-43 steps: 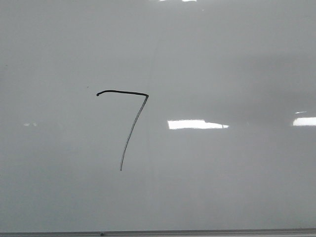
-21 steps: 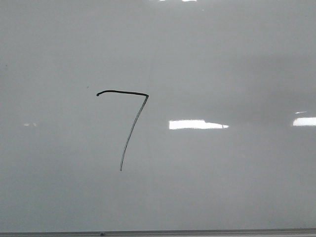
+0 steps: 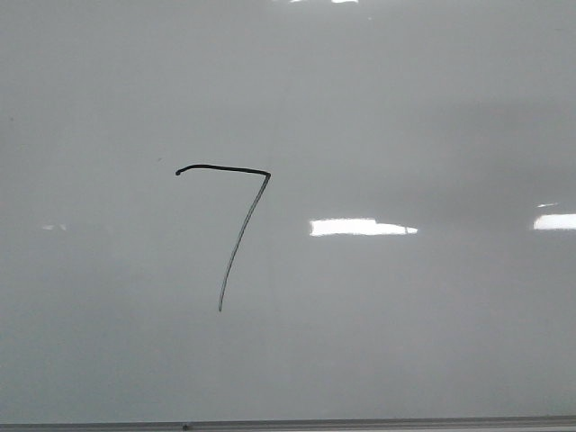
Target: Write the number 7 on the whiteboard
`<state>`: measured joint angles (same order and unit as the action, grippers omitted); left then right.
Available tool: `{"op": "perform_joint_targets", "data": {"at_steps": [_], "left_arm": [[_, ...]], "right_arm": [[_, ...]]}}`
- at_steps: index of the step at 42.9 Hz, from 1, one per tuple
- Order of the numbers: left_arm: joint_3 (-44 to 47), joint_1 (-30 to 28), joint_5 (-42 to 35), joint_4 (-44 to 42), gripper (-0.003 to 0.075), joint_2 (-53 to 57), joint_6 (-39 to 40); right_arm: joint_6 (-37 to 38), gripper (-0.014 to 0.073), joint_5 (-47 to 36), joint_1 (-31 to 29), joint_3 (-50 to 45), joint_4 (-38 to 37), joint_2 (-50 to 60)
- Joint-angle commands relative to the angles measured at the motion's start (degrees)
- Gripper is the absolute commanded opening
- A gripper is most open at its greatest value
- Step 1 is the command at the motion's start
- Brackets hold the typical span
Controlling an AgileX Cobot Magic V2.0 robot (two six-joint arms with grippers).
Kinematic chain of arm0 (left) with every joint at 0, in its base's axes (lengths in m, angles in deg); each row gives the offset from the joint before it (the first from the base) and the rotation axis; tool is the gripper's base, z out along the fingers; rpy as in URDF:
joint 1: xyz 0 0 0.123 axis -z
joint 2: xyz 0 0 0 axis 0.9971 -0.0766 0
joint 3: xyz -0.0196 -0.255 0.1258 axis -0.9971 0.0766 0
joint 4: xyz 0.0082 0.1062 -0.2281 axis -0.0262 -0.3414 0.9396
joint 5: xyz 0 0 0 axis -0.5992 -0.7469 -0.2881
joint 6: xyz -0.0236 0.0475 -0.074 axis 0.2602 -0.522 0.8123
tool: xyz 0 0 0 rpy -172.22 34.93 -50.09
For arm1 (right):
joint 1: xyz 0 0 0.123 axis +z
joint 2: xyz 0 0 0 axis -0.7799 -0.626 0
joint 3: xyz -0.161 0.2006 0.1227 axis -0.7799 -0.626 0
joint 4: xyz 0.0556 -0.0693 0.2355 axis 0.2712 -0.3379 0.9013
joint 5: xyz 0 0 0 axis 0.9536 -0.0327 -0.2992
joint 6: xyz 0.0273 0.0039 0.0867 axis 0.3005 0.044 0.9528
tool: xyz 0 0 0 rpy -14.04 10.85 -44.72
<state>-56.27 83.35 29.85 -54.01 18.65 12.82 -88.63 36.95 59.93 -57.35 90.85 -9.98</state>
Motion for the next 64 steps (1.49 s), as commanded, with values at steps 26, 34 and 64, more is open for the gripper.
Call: {"op": "perform_joint_targets", "data": {"at_steps": [26,34,64], "left_arm": [[0.2,0.2,-4.4,0.0,-0.002,0.8,0.5],[0.2,0.2,-4.4,0.0,-0.002,0.8,0.5],[0.2,0.2,-4.4,0.0,-0.002,0.8,0.5]], "right_arm": [[33.1,-0.006,-24.4,-1.7,-20.9,-39.7,18.2],[33.3,-0.006,-18.7,-5.6,-21.0,-39.6,20.5],[34.3,-0.006,-7.4,-6.0,-21.0,-38.7,29.3]]}}
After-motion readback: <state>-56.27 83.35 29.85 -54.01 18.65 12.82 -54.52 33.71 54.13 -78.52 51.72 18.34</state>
